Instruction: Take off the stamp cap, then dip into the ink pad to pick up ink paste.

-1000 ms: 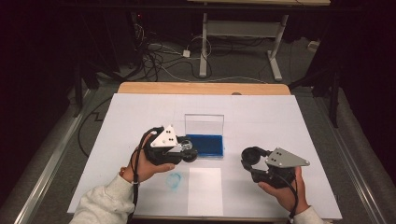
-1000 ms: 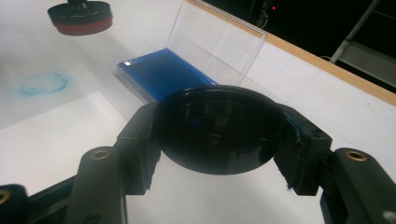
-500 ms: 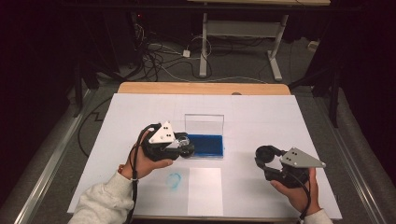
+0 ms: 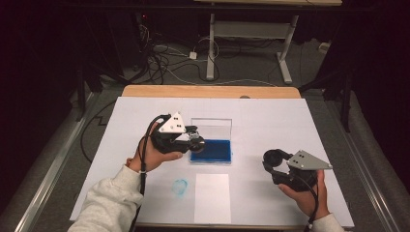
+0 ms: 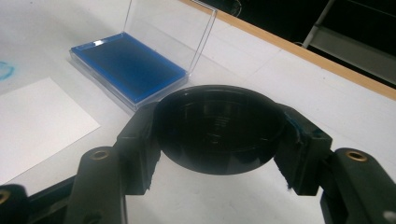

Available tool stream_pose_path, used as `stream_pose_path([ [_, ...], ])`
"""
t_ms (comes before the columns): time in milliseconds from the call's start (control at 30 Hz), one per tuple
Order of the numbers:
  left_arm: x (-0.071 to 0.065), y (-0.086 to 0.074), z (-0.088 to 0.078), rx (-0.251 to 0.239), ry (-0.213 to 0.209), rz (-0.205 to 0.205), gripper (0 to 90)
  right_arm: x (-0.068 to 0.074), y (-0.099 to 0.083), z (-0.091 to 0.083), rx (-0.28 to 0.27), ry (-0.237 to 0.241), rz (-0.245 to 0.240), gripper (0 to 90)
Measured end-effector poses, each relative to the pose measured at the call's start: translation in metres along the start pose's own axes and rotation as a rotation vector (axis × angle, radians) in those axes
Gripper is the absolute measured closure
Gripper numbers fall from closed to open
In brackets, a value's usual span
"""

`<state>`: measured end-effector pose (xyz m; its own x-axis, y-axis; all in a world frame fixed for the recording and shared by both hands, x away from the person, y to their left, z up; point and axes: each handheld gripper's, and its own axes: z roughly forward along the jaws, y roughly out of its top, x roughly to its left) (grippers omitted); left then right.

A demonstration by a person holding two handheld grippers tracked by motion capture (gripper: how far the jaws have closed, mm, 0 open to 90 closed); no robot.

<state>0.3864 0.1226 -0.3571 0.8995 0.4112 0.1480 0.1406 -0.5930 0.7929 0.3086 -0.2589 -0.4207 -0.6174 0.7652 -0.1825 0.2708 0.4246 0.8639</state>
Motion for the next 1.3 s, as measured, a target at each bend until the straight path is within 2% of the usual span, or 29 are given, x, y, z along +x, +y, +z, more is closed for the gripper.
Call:
stream_pose_path([
  [200,0.008,0.006,0.006,-0.009,-0.024,-0.040,55.2,0.001,0.000,0.001,0.007,-0.001,-0.001,38.4],
  [433,0.008,0.004,0.016,0.013,-0.034,-0.055,55.2,0.002,0.001,0.003,0.004,0.004,-0.003,38.5],
  [600,0.013,0.003,0.025,0.034,-0.037,-0.055,55.2,0.004,0.000,0.005,0.011,0.035,-0.020,38.5],
  [867,0.015,-0.003,0.041,0.067,-0.041,-0.076,55.1,0.008,-0.002,0.008,0.026,0.045,-0.023,38.4],
  [1300,0.013,-0.017,0.075,0.156,-0.034,-0.089,55.2,0.012,-0.005,0.010,0.042,0.052,-0.046,38.4],
])
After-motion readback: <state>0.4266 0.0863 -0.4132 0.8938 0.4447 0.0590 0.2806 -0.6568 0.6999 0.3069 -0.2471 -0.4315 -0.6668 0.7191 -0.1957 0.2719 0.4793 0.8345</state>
